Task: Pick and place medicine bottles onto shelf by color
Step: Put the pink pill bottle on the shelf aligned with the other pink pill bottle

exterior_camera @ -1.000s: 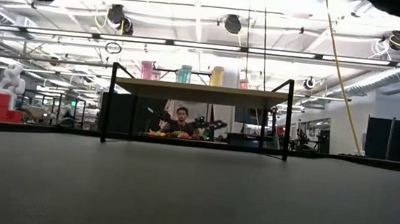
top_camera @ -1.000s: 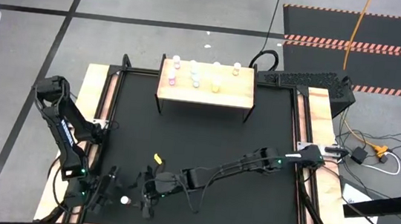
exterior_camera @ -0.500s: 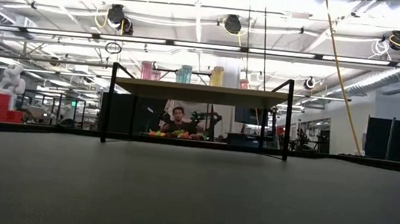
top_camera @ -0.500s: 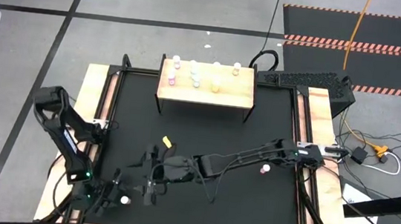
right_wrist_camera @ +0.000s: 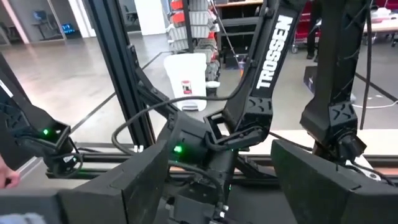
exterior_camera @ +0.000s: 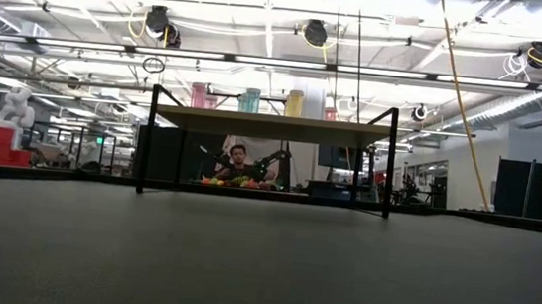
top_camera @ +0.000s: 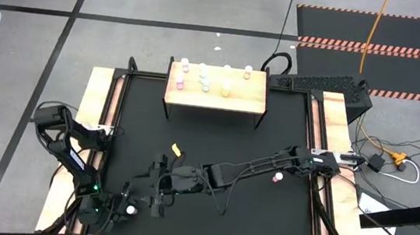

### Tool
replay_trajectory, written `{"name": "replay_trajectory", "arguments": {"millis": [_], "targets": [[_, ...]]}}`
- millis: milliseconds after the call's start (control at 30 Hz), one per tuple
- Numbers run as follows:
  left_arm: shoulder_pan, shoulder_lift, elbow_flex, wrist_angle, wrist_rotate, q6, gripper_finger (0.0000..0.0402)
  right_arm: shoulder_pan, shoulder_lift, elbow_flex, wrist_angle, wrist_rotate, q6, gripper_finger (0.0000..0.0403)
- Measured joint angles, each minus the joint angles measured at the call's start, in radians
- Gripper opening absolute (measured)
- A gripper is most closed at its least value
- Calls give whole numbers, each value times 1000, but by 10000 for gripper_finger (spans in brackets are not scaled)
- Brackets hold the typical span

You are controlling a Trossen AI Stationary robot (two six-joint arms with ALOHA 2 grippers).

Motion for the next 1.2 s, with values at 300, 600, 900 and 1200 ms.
{"name": "replay_trajectory", "arguments": {"millis": [300, 600, 900, 1200], "targets": [[6, -23, -2, -28, -9, -29, 83, 5, 0, 0, 11, 48, 15, 276], [134, -188, 3, -47, 31, 88, 127, 61, 0, 0, -230, 70, 140, 276], [334, -442, 4, -64, 51, 285, 90, 31, -2, -49, -220, 75, 150, 276], [475, -542, 5, -203, 143, 350, 110, 19, 0, -90, -219, 48, 179, 276]]}}
